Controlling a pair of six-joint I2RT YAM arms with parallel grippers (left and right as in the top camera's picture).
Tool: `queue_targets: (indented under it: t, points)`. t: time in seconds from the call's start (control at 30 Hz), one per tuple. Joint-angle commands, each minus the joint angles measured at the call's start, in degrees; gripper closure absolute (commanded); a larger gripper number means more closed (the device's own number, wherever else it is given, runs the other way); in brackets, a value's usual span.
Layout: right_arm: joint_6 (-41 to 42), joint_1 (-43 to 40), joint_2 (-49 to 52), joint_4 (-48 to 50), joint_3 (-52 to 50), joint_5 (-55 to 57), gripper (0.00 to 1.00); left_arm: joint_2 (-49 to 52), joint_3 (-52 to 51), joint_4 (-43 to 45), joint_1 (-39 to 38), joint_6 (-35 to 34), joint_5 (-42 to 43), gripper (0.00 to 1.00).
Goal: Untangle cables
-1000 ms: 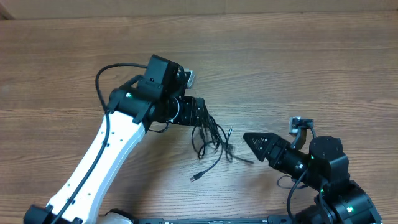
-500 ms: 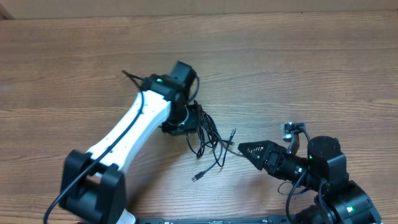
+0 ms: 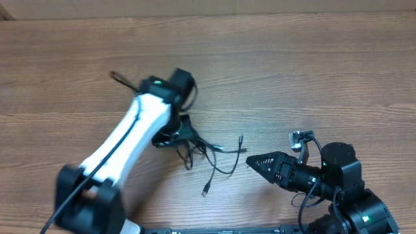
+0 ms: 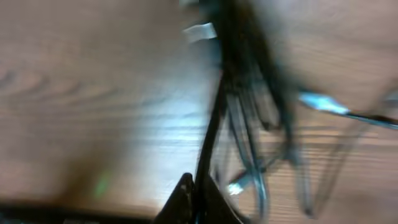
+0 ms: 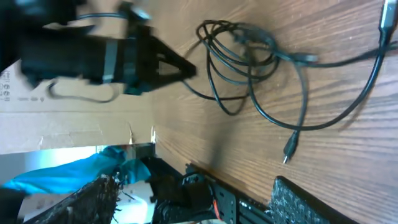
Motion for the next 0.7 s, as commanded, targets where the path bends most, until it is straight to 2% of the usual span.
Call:
queue_targets:
  t: [0.0,0.07,0.13,0.3,0.47,0.67]
  points:
    - [-0.72,-0.11,-0.22,0.85,-0.24,1.44,0.23,-9.49,1.01,5.01,-0.22,14.19,16.22,0.96]
    - [-0.79,0.35,-0.22,0.9,-0.24,1.46,0.22,-13.97,1.01,9.94,-0.24,20.61,26.25,0.96]
    - [-2.62,1.38,-0.22,1.79,-0.24,1.44,0.22,-18.29,1.01,14.64,-0.28,22.36,32.33,0.96]
    - [-10.47,4.66,-0.17,7.13,-0.24,4.57,0.19,-25.22,1.01,19.3,-0.28,22.34,34.82,0.96]
    - [-10.69,6.56,0.96,10.03,-0.24,16.83,0.18,-28.44,1.01,17.4,-0.37,22.36,36.33,0.96]
    - [-10.56,10.14,7.26,19.76,-0.24,17.92,0.17,-28.87,1.01,19.12,-0.39,22.34,44.78,0.96]
